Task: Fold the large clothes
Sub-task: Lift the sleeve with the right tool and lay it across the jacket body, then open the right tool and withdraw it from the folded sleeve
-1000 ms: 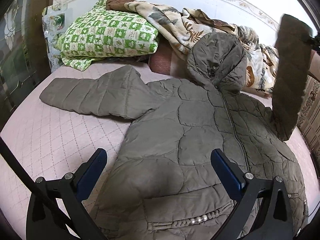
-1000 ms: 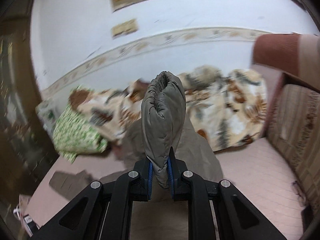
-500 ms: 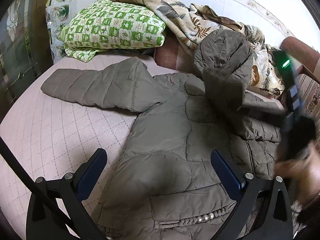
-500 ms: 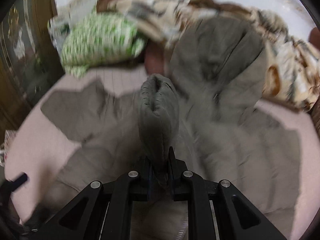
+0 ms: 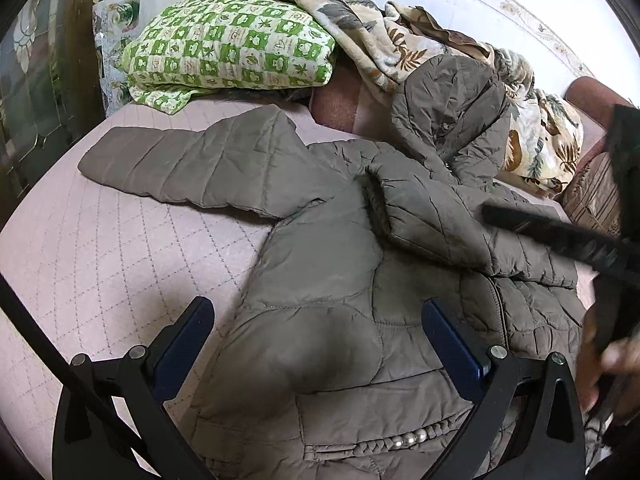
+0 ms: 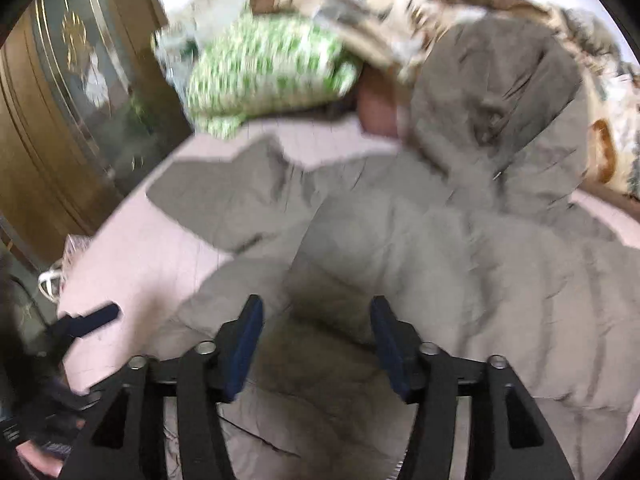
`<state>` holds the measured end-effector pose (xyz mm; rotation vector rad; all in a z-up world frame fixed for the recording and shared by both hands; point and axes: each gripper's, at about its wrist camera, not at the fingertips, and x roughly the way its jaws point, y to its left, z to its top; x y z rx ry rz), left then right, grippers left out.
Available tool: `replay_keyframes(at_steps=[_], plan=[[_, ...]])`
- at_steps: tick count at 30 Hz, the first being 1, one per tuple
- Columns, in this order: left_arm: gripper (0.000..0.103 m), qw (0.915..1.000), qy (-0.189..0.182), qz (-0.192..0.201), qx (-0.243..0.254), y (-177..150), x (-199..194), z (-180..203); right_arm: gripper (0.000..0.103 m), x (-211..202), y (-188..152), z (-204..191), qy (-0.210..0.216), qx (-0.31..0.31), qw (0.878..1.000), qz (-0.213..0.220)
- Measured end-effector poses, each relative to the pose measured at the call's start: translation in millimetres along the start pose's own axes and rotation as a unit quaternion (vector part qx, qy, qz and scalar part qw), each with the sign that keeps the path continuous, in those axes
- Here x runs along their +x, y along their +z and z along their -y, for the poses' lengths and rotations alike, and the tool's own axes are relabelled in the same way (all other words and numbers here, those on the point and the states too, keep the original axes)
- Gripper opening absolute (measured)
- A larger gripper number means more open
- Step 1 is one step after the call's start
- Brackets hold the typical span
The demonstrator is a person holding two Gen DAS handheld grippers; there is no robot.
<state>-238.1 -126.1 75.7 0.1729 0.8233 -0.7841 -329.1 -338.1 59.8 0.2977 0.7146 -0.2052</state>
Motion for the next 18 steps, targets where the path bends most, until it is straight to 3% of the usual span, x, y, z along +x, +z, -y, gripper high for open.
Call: replay_keyframes(at_steps=[1, 5, 10, 14, 18], plan=[[0.103, 1.0000, 0.002, 0.000, 0.002, -0.3, 0.4, 1.6, 0.079, -6.8, 1.9, 6.7, -0.014, 0.004, 1.000, 0.008], [0.103, 0.9999, 0.004, -0.003, 0.008, -1.5, 3.4, 6.7, 0.080, -25.9, 5.8, 71.0, -0.097, 0.052, 0.994, 0.011], [0.103, 0.9998, 0.007, -0.007, 0.017, -2.0, 8.6, 12.7, 0.080, -28.6, -14.0, 166.9, -0.203, 0.134, 0.969, -0.029], [0.103, 0.9996, 0.009, -0.011, 0.025, -2.8, 13.5, 18.4, 0.080, -8.8, -42.7, 220.9, -0.235, 0.181, 0.950, -0.101], [0.103, 0.9994, 0.010, -0.010, 0.032, -1.8, 14.7, 22.7, 0.083, -2.9, -49.0, 225.7, -0.234, 0.167, 0.952, -0.104]])
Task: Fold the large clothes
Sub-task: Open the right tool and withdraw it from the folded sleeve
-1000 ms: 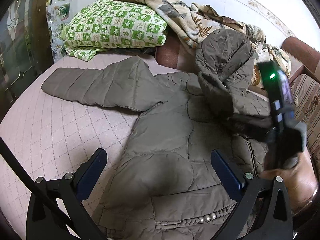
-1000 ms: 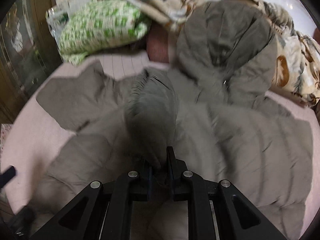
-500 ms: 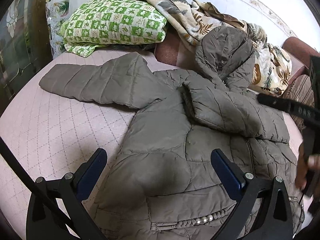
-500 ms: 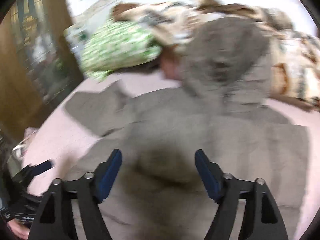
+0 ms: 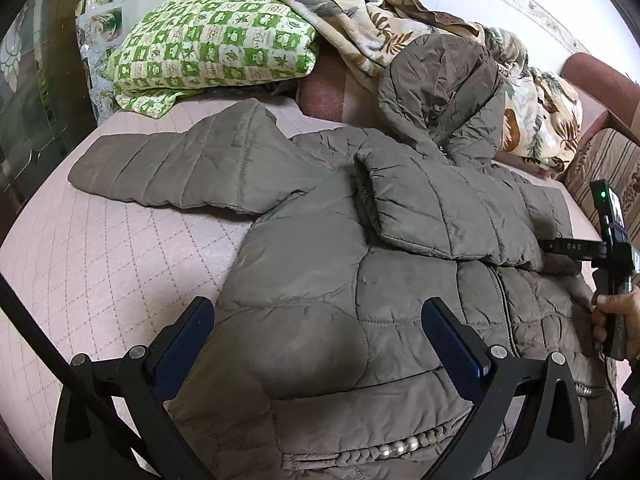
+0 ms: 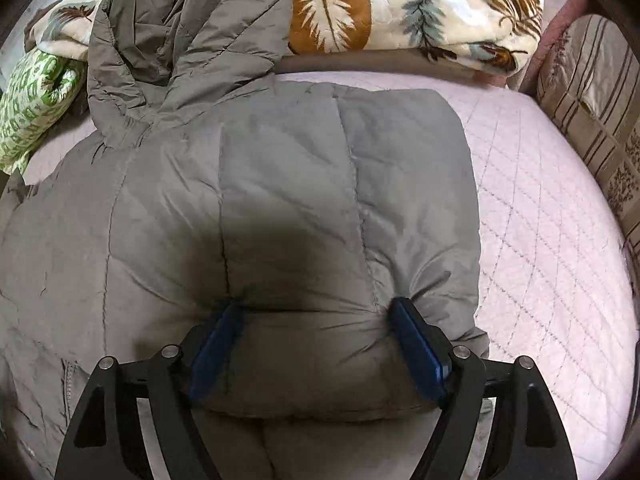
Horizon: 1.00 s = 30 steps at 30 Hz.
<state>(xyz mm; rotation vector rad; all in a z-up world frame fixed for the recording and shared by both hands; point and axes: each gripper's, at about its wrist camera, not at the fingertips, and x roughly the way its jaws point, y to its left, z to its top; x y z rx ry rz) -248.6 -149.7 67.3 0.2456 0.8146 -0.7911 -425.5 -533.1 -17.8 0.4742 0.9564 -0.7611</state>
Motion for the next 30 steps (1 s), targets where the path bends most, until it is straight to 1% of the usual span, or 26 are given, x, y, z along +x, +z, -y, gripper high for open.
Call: replay_keyframes(at_steps=[2, 4, 5, 6, 7, 8, 9, 11, 14, 15, 17, 18, 19, 21, 24, 25, 27, 30], plan=[[0.103, 1.0000, 0.001, 0.001, 0.002, 0.3, -0.3, 0.7, 0.083, -9.2, 3.9, -1.6, -0.006, 0.005, 1.000, -0.001], [0.103, 1.0000, 0.000, 0.002, 0.002, -0.4, -1.5, 0.6, 0.083, -28.4, 4.2, -4.3, -0.003, -0.001, 1.000, 0.019], [0.103, 1.0000, 0.000, 0.003, 0.002, -0.8, -2.0, 0.1, 0.083, -40.2, 2.5, -5.6, 0.007, -0.002, 0.999, 0.032], [0.103, 1.0000, 0.001, 0.003, 0.002, -1.8, -2.8, -0.1, 0.085, -52.2, 1.2, -6.9, 0.018, -0.002, 0.999, 0.045], [0.103, 1.0000, 0.002, 0.003, 0.001, -1.7, -2.8, -0.4, 0.091, -62.1, -1.7, -8.3, 0.027, -0.001, 0.998, 0.051], [0.103, 1.0000, 0.003, 0.003, 0.000, -1.8, -2.8, -1.2, 0.094, -73.5, -6.6, -10.0, 0.037, -0.001, 0.998, 0.052], [0.103, 1.0000, 0.002, 0.002, -0.002, -1.8, -2.8, -2.0, 0.096, -83.2, -12.3, -11.5, 0.041, -0.002, 0.998, 0.057], [0.103, 1.0000, 0.003, 0.002, -0.004, -2.0, -3.0, -2.5, 0.096, -102.7, -26.6, -15.1, 0.041, -0.005, 0.996, 0.084], [0.103, 1.0000, 0.005, 0.004, -0.001, -2.8, -3.5, -1.5, 0.098, -125.3, -47.9, -21.2, 0.009, -0.004, 0.992, 0.125], [0.103, 1.0000, 0.007, 0.004, 0.003, -3.2, -3.3, -0.5, 0.100, -133.1, -57.3, -21.6, 0.004, 0.001, 0.990, 0.142], [0.103, 0.9999, 0.012, 0.004, 0.008, -3.9, -2.6, 1.8, 0.100, -143.5, -64.7, -22.7, 0.001, 0.013, 0.987, 0.157], [0.103, 0.9998, 0.014, 0.003, 0.010, -4.2, -1.8, 3.0, 0.100, -150.5, -68.3, -21.6, -0.001, 0.024, 0.985, 0.173], [0.103, 0.9998, 0.015, 0.002, 0.010, -4.3, -1.1, 4.4, 0.100, -153.5, -67.5, -20.0, -0.015, 0.033, 0.982, 0.184], [0.103, 0.9998, 0.016, 0.003, 0.014, -5.1, -0.7, 8.3, 0.100, -163.0, -70.8, -22.8, -0.073, 0.048, 0.975, 0.206], [0.103, 0.9993, 0.025, 0.007, 0.026, -6.4, 0.0, 15.9, 0.100, -171.7, -75.2, -24.9, -0.124, 0.058, 0.965, 0.224], [0.103, 0.9992, 0.027, 0.008, 0.029, -6.5, 0.2, 18.6, 0.100, -173.1, -77.1, -25.2, -0.131, 0.055, 0.963, 0.229], [0.103, 0.9990, 0.028, 0.008, 0.033, -6.9, 1.1, 22.9, 0.100, -172.7, -80.4, -29.4, -0.116, 0.039, 0.963, 0.239], [0.103, 0.9988, 0.029, 0.010, 0.037, -7.3, 2.9, 28.7, 0.100, -168.6, -82.1, -37.5, -0.099, 0.019, 0.966, 0.238]])
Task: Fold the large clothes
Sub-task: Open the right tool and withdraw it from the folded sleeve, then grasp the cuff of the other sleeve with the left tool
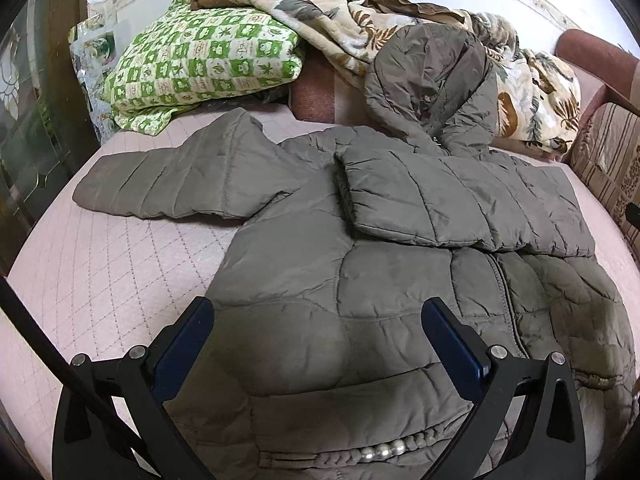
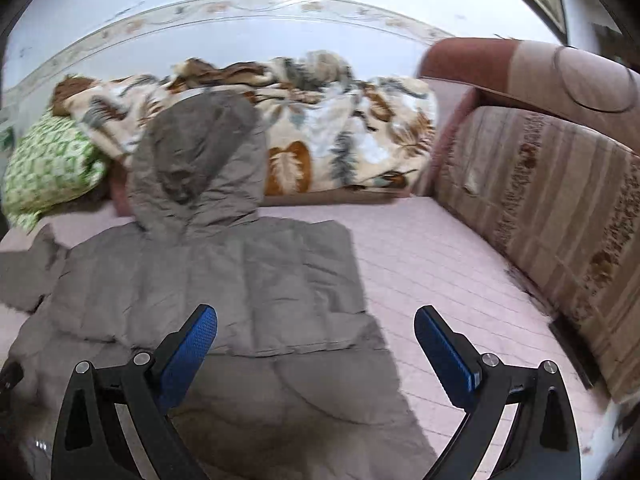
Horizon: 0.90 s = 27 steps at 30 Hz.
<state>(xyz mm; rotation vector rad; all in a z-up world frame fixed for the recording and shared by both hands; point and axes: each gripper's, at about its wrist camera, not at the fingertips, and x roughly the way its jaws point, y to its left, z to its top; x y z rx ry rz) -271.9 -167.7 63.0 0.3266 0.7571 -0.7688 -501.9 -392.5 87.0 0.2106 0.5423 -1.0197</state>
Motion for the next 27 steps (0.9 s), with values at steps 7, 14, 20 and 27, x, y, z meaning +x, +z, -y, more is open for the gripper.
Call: replay_keyframes(at_steps=[7, 14, 20, 27], plan=[[0.103, 0.9999, 0.003, -0.002, 0.017, -1.3, 3.9, 11.9, 0.100, -6.7, -7.3, -21.7, 0.020, -0.055, 0.998, 0.014], [0.103, 0.9999, 0.002, -0.004, 0.013, -2.7, 4.0, 6.8, 0.100, -11.0, -10.3, -37.1, 0.009, -0.095, 0.995, 0.027], [0.103, 1.0000, 0.001, -0.005, 0.008, -3.3, 3.5, 2.1, 0.100, -10.3, -13.4, -48.9, 0.005, -0.116, 0.993, 0.025], [0.103, 1.0000, 0.002, -0.007, 0.007, -3.5, 3.8, 0.6, 0.100, -8.5, -17.4, -56.6, 0.003, -0.134, 0.991, 0.021]])
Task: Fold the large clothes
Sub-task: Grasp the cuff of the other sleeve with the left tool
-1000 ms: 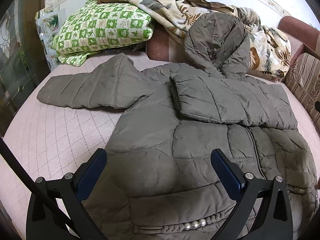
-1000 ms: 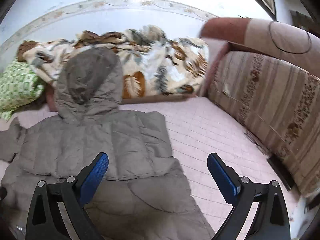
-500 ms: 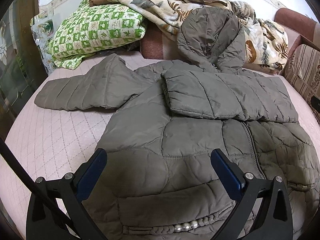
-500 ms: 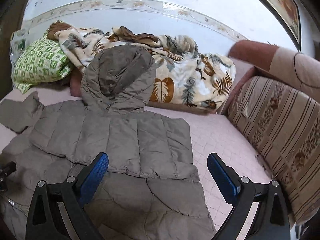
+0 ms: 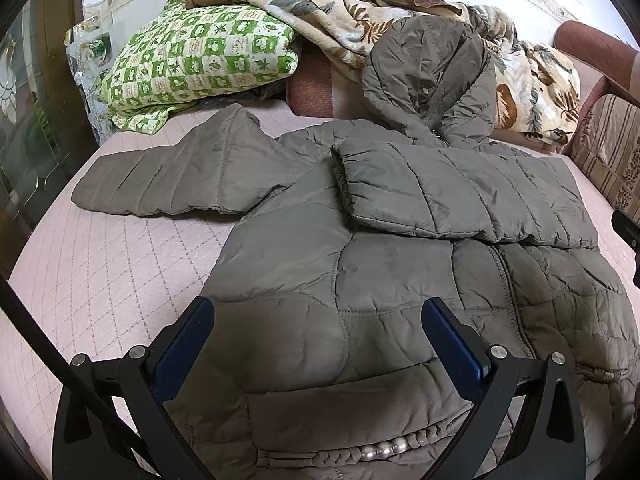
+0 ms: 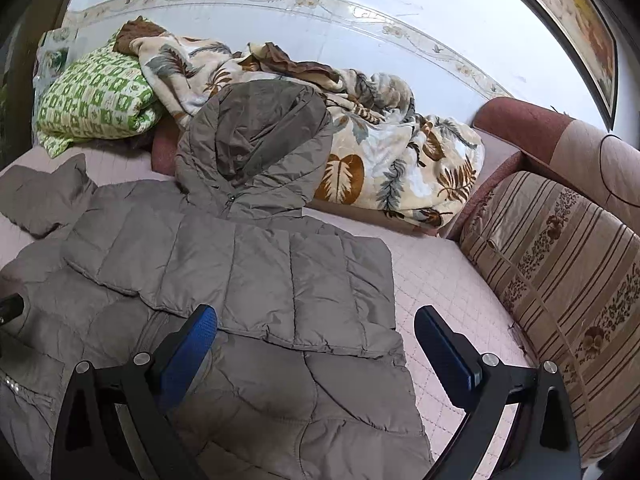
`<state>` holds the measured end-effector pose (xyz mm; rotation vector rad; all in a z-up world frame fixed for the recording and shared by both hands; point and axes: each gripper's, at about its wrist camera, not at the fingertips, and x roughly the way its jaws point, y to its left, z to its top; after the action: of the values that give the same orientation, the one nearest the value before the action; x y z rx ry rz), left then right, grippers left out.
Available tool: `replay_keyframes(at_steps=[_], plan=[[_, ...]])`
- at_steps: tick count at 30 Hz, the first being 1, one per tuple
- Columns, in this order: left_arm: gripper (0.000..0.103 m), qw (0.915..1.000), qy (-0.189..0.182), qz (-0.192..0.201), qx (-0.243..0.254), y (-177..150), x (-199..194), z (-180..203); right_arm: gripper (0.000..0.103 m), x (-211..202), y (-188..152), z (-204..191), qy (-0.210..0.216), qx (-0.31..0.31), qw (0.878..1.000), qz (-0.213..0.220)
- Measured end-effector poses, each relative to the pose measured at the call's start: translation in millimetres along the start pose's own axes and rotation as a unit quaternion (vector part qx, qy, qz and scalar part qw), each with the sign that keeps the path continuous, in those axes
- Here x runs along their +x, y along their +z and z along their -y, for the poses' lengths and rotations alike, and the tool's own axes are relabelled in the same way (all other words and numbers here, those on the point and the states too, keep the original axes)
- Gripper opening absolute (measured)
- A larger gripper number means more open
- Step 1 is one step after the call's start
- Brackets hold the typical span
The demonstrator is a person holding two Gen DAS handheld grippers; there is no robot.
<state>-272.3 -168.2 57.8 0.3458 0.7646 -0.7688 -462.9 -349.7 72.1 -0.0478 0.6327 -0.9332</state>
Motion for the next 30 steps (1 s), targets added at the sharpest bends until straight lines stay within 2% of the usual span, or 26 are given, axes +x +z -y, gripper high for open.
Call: replay_keyframes(at_steps=[6, 11, 14, 18, 20, 24, 27, 30], plan=[[0.103, 1.0000, 0.002, -0.002, -0.008, -0.2, 1.2, -6.0, 0.100, 5.1, -1.6, -5.1, 0.021, -0.007, 1.000, -0.013], [0.103, 0.9995, 0.004, -0.009, -0.029, 1.2, 3.9, -19.8, 0.100, 16.4, -3.9, -5.1, 0.069, 0.013, 0.997, -0.044], [0.103, 0.9983, 0.006, -0.009, -0.057, 6.3, 3.3, -40.1, 0.100, 21.8, -2.3, -1.2, 0.086, 0.040, 0.994, -0.052], [0.103, 0.9922, -0.002, -0.005, -0.124, 13.3, -2.4, -89.7, 0.100, 25.9, -0.3, 3.9, 0.108, 0.068, 0.990, -0.060], [0.103, 0.9858, -0.003, -0.004, -0.168, 15.7, -3.2, -121.4, 0.100, 26.2, 0.5, 5.8, 0.112, 0.074, 0.989, -0.060], [0.101, 0.9626, -0.012, -0.012, -0.270, 20.2, 1.8, -199.1, 0.100, 25.2, 1.7, 7.2, 0.115, 0.074, 0.989, -0.059], [0.091, 0.9452, -0.008, -0.008, -0.326, 33.6, 10.1, -261.2, 0.100, 25.2, 2.8, 10.8, 0.122, 0.082, 0.987, -0.061], [0.073, 0.9331, -0.003, -0.023, -0.359, 46.5, 32.5, -313.7, 0.100, 26.6, 3.1, 15.2, 0.132, 0.091, 0.985, -0.067]])
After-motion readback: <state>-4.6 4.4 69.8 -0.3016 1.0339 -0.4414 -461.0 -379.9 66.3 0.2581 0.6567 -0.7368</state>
